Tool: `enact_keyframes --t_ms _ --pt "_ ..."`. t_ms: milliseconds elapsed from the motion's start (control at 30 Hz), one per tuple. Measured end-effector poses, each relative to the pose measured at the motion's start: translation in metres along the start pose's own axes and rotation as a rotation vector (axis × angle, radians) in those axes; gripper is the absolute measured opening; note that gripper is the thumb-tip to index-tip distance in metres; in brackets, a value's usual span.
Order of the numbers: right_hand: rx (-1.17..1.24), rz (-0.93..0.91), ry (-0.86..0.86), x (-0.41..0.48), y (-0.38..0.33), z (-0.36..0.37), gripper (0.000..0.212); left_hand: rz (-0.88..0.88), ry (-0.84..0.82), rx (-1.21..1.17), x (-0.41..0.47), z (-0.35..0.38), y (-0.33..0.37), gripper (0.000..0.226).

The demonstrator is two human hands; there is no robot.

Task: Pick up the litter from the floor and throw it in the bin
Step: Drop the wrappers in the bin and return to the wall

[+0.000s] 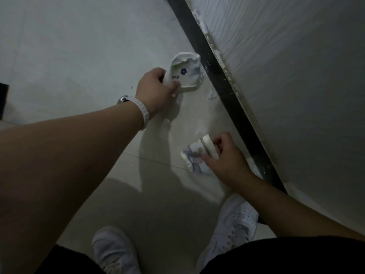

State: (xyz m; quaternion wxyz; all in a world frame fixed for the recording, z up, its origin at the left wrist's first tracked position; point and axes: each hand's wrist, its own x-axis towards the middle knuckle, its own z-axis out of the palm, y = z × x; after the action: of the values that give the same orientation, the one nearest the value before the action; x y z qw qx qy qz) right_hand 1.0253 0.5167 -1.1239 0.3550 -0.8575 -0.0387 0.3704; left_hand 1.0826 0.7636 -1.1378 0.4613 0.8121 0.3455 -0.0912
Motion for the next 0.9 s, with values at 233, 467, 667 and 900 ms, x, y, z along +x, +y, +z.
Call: enact_keyframes --t_ms 233,467,667,900 --pt "0.100 0.037 0.133 -0.022 -0.052 -0.029 0.026 -0.011 0.070 -0.034 -0.048 -0.049 0.027 0.016" --pt "0.030 -0.017 0.100 -0.091 -0.152 -0.098 0.012 -0.070 0.080 -0.242 -0.138 -0.138 0.097 0.010" --pt "-0.050 -0.066 0.106 -0.163 -0.257 -0.163 0.013 -0.104 0.160 -0.426 -0.224 -0.224 0.180 0.013" --pt "-0.103 -0.132 0.078 -0.256 -0.384 -0.224 0.013 -0.167 0.220 -0.664 -0.319 -0.323 0.285 0.011"
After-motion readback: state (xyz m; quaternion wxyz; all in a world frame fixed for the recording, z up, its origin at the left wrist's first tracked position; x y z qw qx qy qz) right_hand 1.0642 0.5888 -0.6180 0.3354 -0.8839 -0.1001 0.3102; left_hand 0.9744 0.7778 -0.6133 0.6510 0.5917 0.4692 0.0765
